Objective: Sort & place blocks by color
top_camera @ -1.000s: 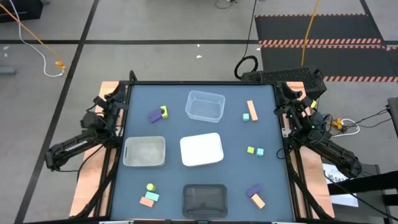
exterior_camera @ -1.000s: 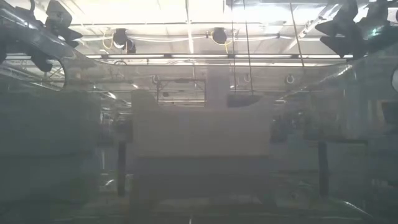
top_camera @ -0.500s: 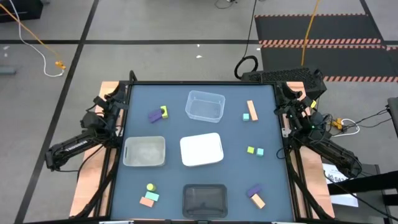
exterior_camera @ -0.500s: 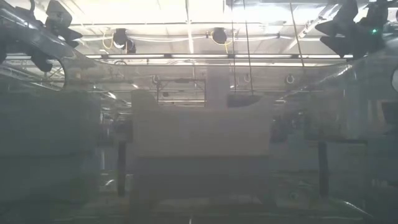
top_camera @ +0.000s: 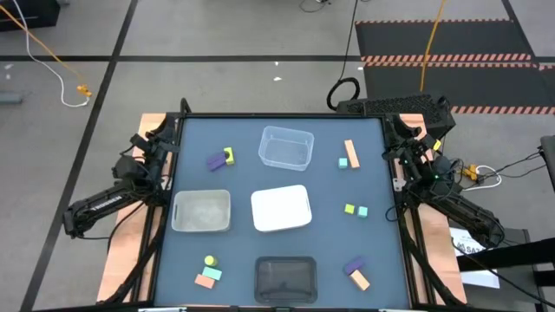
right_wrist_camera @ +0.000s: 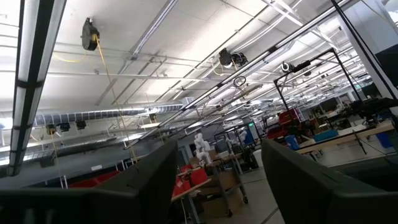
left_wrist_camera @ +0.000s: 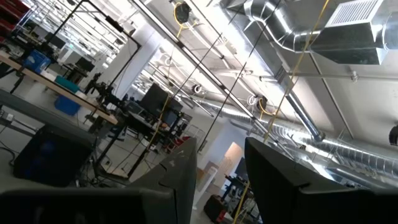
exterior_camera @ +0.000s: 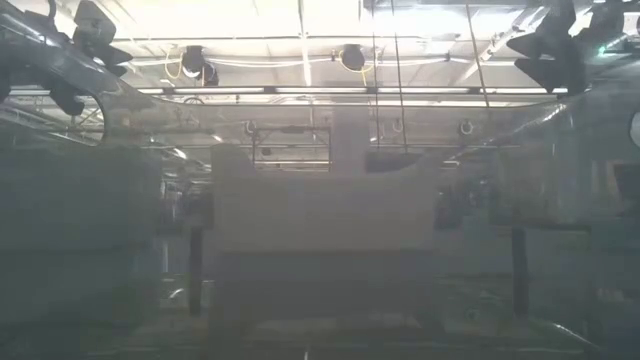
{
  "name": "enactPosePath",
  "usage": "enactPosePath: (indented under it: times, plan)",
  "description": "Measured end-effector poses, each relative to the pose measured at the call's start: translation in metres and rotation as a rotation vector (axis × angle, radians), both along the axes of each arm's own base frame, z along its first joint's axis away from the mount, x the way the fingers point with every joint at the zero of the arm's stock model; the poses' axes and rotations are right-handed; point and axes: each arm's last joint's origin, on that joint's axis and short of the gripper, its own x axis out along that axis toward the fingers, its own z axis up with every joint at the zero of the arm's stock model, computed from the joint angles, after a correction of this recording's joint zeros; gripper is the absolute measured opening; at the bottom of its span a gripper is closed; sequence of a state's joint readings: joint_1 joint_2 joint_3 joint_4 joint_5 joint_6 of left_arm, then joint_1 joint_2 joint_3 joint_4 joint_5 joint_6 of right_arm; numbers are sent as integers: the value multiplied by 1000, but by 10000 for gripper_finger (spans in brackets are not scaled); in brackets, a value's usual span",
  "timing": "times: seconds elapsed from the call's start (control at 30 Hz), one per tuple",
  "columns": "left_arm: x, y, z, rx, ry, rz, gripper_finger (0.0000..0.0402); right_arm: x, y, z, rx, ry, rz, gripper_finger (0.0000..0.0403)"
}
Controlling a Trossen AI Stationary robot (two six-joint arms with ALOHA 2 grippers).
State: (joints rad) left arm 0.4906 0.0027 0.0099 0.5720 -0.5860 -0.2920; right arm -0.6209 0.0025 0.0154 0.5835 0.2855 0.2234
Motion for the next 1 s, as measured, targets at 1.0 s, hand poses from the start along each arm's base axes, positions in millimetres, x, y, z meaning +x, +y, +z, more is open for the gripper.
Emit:
enactPosePath:
  times: [1.0]
  plan:
    - [0, 0, 0, 0, 0, 0, 136, 3, 0, -3, 27, 23, 66, 224]
